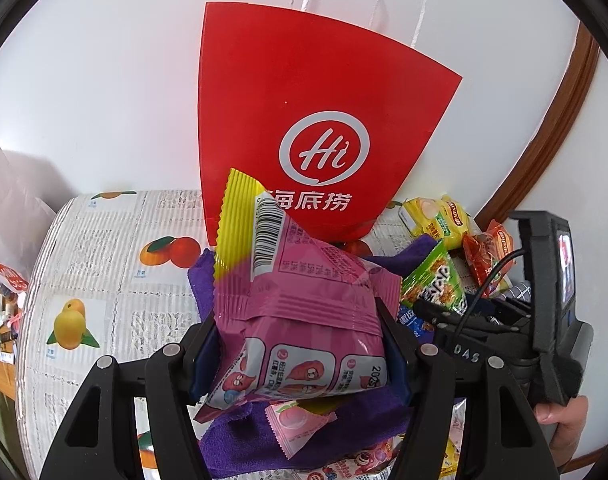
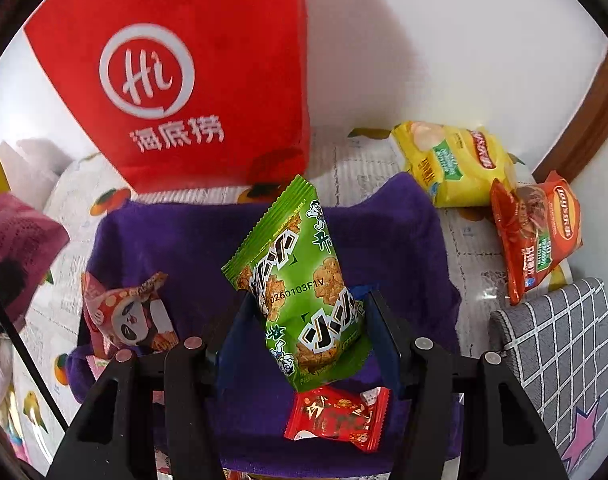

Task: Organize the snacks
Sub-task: 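Lower the green snack packet onto the purple towel and open the right tool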

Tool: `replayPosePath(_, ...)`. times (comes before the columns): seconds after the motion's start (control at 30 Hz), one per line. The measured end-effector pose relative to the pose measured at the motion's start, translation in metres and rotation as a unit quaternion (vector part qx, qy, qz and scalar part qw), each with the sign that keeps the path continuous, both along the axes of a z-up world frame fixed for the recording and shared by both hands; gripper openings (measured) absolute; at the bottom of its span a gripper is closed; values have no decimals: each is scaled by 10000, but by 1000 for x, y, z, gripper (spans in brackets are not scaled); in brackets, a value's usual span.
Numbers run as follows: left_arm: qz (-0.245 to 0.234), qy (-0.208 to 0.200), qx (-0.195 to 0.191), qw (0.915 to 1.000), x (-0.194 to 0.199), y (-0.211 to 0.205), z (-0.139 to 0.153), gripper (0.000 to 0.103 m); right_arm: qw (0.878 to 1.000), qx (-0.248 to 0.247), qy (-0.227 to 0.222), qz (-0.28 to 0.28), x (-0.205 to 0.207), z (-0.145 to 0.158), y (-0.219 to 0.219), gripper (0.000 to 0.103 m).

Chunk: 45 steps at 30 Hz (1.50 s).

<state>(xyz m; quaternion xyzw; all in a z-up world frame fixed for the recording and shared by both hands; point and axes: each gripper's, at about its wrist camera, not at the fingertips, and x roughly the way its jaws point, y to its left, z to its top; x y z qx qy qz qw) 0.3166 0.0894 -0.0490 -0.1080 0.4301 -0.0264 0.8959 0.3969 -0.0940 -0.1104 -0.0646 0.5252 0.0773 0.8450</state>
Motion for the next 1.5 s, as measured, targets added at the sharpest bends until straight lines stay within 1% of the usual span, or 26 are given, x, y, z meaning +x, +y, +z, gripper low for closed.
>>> replayPosePath(0.43,-4,27,-33,10000,2,0,-1,65,9996,-164,194,136,0,-19,12,57)
replayPosePath(0.73,0,32,-49,10000,1,1,-1,65,9991,-154,329,206,0,-28,18,57)
replayPosePath(1.17,-4,80,-39,10000,3,-1,-2,65,9978,-292,517,294,1,-43,32,57)
replayPosePath(1.5,-57,102,11,9999,5,-5,-4,65,9965,-246,695,395,1,-51,39,59)
